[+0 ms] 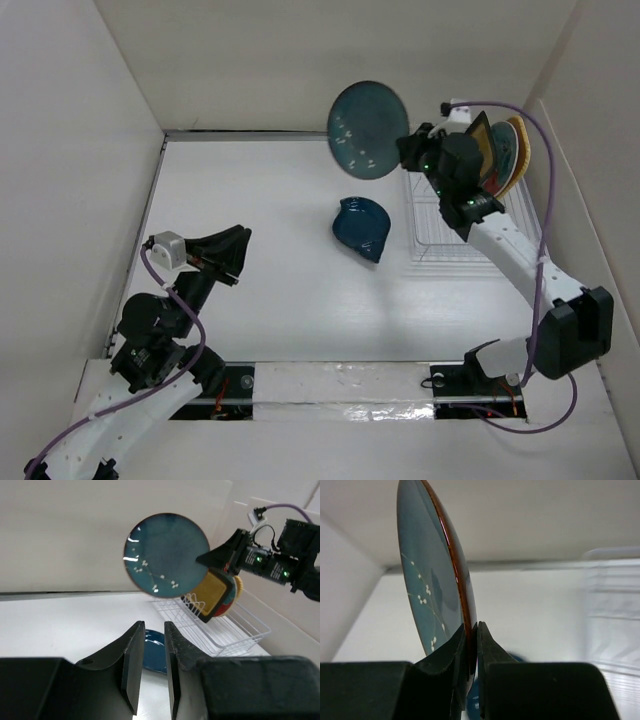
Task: Load the plates into the dish rack
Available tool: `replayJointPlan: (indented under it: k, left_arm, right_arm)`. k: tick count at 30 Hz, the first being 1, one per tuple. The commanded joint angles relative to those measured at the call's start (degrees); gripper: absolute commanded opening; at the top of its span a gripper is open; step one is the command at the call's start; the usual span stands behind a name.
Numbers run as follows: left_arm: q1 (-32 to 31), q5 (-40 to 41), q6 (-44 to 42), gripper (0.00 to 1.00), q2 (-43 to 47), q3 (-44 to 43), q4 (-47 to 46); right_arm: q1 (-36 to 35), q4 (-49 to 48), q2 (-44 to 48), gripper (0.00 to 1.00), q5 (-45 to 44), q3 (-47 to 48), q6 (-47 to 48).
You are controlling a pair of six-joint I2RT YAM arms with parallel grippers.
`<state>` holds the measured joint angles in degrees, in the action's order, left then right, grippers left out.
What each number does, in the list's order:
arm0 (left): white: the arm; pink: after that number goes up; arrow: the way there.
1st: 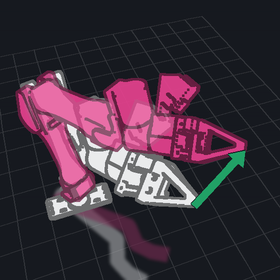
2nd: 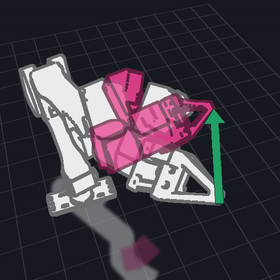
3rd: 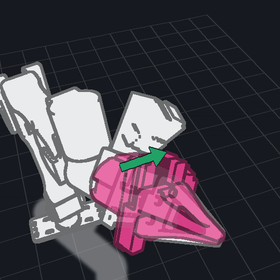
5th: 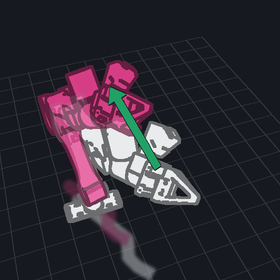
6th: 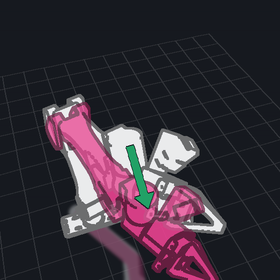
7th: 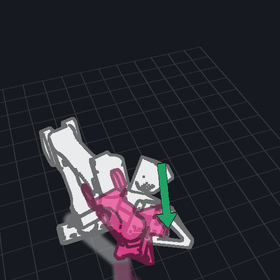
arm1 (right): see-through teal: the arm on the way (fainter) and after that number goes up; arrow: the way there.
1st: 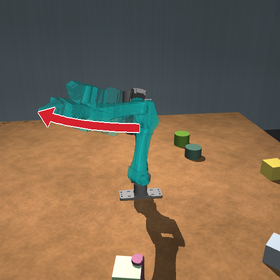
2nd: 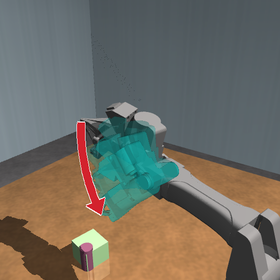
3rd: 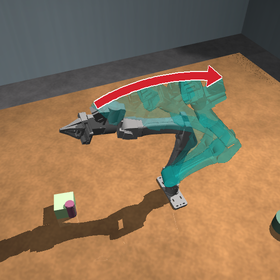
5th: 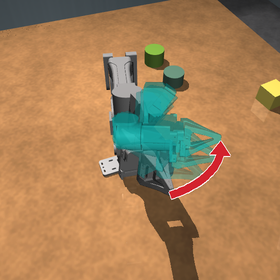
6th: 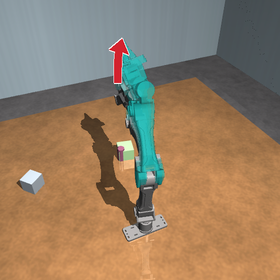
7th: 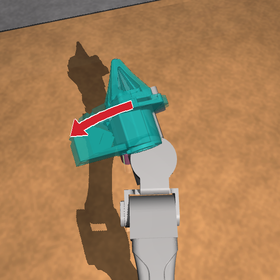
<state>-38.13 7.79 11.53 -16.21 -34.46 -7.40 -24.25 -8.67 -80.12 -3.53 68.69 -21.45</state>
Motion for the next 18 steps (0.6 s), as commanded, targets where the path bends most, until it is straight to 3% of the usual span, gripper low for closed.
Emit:
replayJointPlan:
  k: [1,6,10,18]
  left_arm:
    - [0.25,-5.59,1.92,0.2,1.88,-0.35,-3.15]
    - [0.25,-7.35,2.88,0.2,2.49,-0.96,-2.71]
    - [0.25,-6.74,2.89,0.2,3.64,-0.7,-2.89]
    - [-1.07,-6.38,2.62,0.2,4.17,-0.96,-2.45]
  right_arm:
    - [2.88,0.75,4.0,0.0,-15.22,6.98,11.76]
    - [9.21,4.35,3.39,0.0,-24.85,14.01,20.82]
    - [15.27,7.08,0.24,0.0,-25.82,19.37,24.26]
    - [19.59,10.32,-6.28,0.0,-27.76,23.51,30.24]
